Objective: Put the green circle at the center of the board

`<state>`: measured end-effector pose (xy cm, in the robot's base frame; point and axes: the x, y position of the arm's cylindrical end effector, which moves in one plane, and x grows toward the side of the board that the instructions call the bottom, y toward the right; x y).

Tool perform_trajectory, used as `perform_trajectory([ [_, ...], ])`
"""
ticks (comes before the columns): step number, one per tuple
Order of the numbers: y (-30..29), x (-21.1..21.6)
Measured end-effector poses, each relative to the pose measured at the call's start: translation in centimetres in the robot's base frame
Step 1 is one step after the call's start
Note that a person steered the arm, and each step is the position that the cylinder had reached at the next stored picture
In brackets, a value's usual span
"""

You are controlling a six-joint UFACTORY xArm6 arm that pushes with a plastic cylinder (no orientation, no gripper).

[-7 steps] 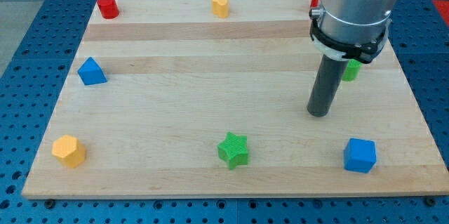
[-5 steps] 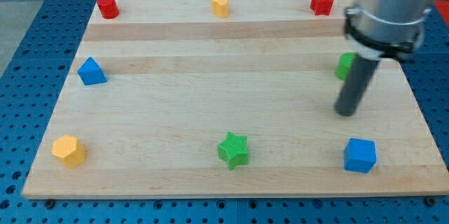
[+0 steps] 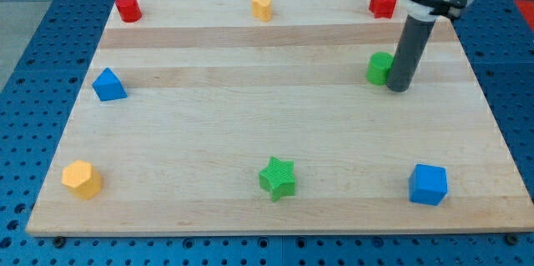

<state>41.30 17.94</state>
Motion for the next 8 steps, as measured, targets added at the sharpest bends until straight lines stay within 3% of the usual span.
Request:
perform_trajectory([
  [2, 4.9, -2.6],
  [5, -11.5, -4.5],
  [7, -5.0, -3.2],
  [8, -7.3, -1.6],
])
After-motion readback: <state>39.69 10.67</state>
